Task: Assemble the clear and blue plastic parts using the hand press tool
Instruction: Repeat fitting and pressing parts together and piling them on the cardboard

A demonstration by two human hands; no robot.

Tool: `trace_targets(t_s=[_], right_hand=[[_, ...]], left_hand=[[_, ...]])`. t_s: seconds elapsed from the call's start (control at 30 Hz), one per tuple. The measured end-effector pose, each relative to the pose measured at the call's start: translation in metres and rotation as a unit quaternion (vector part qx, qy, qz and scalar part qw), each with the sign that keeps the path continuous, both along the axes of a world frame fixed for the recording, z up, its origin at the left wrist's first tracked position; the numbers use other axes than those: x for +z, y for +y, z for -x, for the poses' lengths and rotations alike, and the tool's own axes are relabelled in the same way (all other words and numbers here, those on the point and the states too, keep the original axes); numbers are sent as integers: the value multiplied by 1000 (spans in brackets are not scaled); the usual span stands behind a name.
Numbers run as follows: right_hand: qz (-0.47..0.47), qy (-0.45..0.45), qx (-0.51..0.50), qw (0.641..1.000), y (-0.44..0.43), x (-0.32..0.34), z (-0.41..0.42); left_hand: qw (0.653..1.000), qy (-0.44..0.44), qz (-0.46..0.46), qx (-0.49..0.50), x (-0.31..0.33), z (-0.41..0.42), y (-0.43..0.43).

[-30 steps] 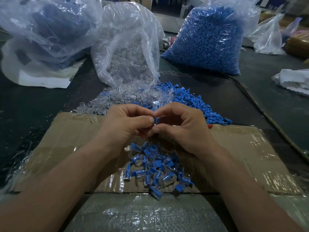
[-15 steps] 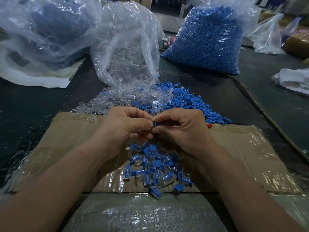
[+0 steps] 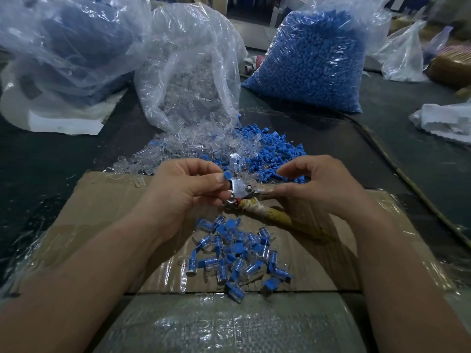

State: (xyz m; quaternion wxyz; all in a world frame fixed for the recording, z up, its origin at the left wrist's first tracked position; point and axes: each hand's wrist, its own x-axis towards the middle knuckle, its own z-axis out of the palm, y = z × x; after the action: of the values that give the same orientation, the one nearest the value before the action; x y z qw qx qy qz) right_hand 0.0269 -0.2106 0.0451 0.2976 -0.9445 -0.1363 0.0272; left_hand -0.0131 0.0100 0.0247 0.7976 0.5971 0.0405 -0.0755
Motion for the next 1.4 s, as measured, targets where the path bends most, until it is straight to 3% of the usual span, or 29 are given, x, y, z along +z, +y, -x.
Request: trace_targets(t_s=[0.13,0.2,0.57,0.77,0.9,1.13,1.4], right_hand=[[54,144,45,987,-7,2,1],[126,161,83,975,-4,-1,0],[247,42,63,966,18,0,6],[265,-9,3,964,28,-7,6],[248,2,-3,969,21,-7,5],[170,-62,-44,982,11,-3,3],[54,-58,40,996,28,-8,11]], left_hand=[[1000,-1,4,16,0,-1,1],[1000,-1,4,23,0,-1,1],[1000,-1,7,26,1,0,2],[999,-9,12,30,0,-1,2],[999,-10,24,40,-1,-2,2],[996,-25,33,78,-4,-3,-2],[993,-59,17,96,-4,-1,-3]])
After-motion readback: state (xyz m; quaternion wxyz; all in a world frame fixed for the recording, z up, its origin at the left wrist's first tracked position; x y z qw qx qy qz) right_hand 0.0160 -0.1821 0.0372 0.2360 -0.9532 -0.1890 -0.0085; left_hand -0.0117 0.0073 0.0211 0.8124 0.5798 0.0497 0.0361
